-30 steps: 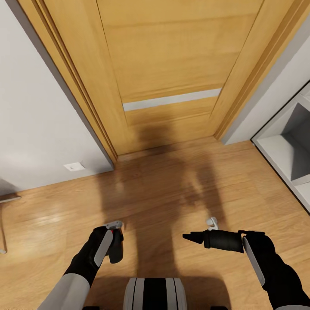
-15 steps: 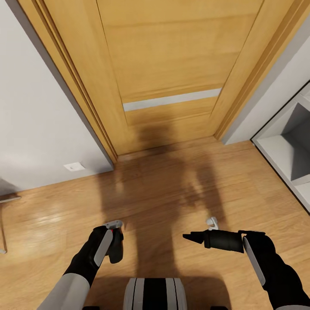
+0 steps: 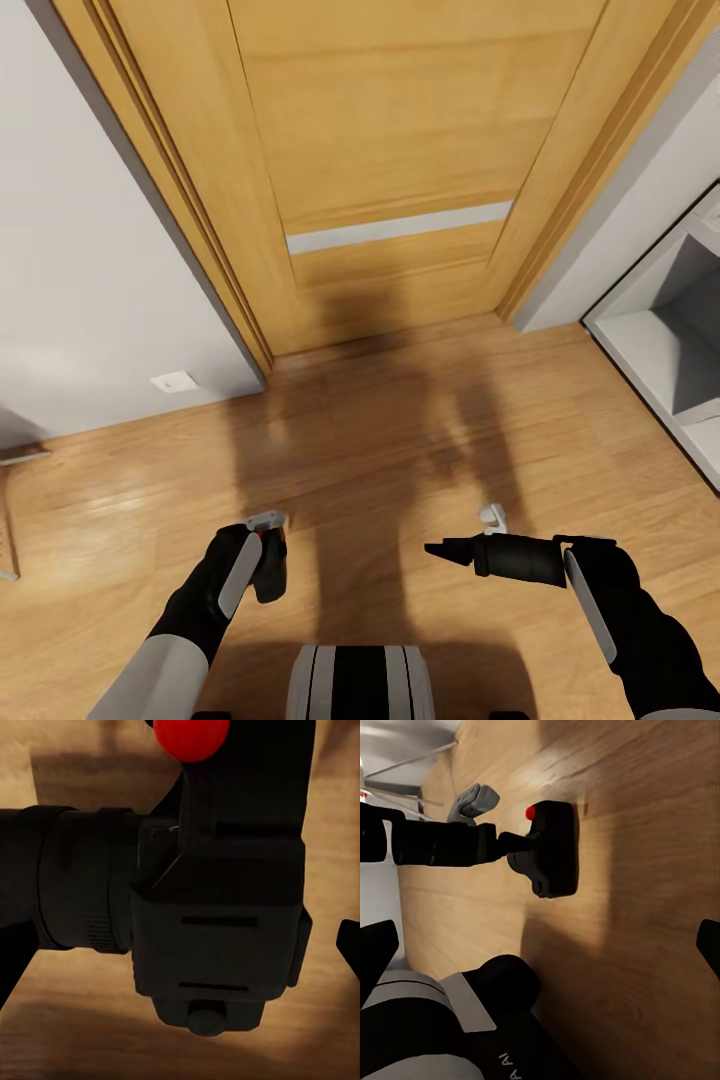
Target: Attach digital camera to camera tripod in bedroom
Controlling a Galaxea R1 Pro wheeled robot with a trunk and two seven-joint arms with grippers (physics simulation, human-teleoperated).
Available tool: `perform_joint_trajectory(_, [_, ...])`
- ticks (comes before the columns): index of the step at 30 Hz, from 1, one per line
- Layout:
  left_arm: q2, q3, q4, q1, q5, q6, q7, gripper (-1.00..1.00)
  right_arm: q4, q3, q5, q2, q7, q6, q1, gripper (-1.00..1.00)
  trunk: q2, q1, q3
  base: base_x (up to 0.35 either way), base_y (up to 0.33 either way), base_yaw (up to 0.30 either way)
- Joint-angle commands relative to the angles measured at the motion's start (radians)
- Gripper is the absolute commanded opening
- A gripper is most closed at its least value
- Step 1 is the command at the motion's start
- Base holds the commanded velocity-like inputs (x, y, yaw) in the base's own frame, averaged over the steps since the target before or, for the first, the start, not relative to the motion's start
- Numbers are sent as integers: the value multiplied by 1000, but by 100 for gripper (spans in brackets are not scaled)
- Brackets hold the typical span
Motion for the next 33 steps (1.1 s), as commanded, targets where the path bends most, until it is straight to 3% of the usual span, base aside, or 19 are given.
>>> perform_joint_trajectory(1, [-1,2,-1,0,10,2,8,100,0,0,-5,0,0,7,0,100,0,0,-1,-16,0,0])
perform_joint_trajectory(33, [-2,-1,1,0,11,2,7,100,1,-1,-5,0,0,7,0,100,0,0,-1,-40,0,0])
